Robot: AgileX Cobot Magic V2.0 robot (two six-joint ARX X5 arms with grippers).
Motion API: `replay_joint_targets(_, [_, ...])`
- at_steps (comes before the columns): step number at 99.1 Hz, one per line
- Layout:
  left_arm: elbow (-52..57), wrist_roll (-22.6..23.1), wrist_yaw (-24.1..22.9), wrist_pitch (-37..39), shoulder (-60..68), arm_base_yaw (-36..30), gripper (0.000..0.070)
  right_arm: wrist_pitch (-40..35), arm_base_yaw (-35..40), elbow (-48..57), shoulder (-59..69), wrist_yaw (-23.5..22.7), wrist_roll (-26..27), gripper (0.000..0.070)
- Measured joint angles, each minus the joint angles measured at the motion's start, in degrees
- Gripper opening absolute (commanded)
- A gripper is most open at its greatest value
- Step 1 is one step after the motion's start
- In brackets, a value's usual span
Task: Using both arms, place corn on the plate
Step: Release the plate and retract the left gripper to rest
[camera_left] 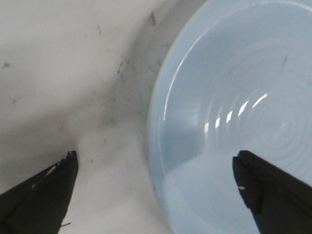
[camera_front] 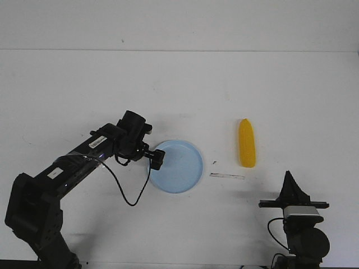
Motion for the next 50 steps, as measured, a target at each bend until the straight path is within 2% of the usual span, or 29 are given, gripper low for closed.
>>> replay_joint_targets(13, [2.16, 0.00, -0.15, -4.11, -1.05, 0.83, 0.0662, 0.00, 0.00, 0.00, 0.00, 0.02, 0.02, 0.0000])
replay_joint_targets(26, [4.98, 0.00, -0.48, -4.20, -6.40, 2.25, 0.0630, 0.00, 0.00, 0.00, 0.00, 0.02, 0.00, 0.0000])
replay_joint_targets(43, [5.75, 0.33, -6.14, -3.30, -15.47, 6.36, 0.0440, 0.00, 0.00, 0.00, 0.00, 0.00, 0.00, 0.0000])
replay_joint_targets(50, [5.75, 0.76, -9.46, -3.39, -18.16, 8.61, 0.0429, 0.00, 0.00, 0.00, 0.00, 0.00, 0.00, 0.0000])
